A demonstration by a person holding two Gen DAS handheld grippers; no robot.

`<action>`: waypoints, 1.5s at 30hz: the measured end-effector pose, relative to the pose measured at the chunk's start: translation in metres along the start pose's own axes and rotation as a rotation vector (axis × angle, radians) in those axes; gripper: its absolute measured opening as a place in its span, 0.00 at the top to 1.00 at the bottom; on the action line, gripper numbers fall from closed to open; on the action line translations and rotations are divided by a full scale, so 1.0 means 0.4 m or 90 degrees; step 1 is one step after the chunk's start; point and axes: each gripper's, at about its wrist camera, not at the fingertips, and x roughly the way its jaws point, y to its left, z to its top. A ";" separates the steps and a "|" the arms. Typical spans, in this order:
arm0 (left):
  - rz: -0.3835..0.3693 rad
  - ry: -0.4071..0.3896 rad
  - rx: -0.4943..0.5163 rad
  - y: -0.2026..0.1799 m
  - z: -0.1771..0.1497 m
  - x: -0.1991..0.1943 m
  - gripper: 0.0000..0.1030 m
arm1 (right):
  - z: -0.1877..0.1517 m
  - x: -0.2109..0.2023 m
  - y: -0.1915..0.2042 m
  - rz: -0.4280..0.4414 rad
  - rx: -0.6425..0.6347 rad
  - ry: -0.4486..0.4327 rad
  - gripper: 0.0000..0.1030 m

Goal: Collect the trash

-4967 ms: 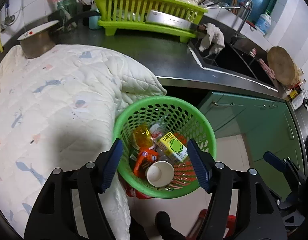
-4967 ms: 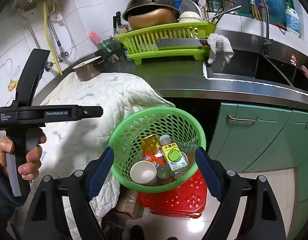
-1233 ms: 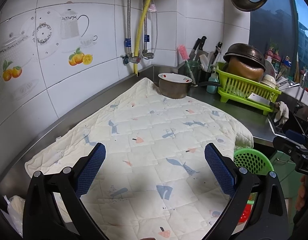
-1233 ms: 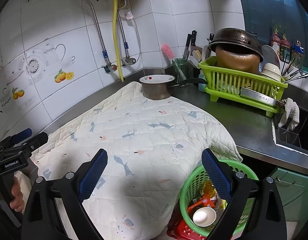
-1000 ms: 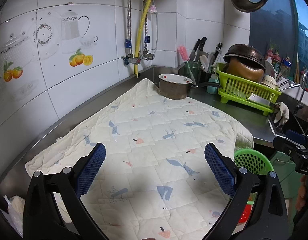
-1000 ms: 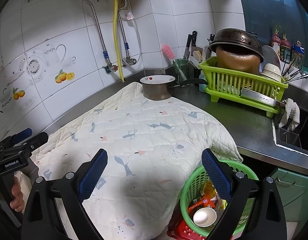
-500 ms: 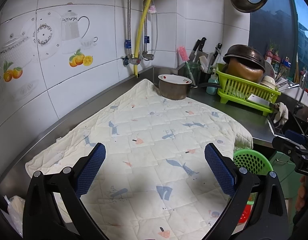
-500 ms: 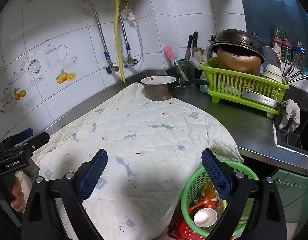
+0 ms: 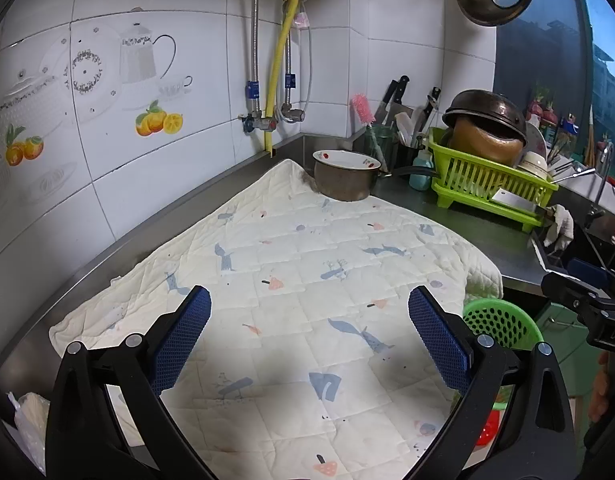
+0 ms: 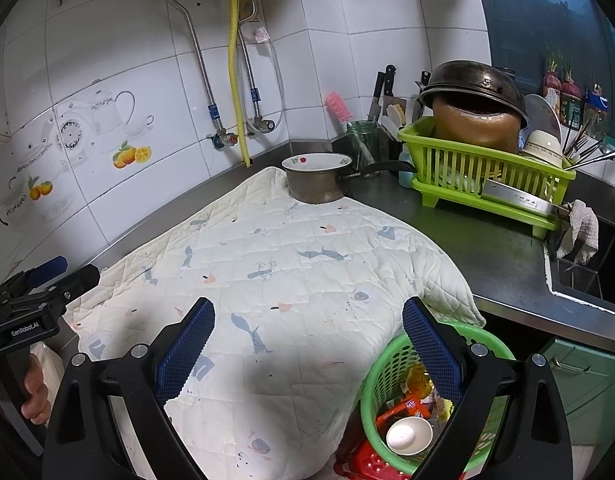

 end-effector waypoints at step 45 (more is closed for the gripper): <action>0.003 -0.015 0.002 -0.012 0.012 -0.014 0.05 | 0.008 -0.015 -0.003 0.006 0.000 -0.015 0.11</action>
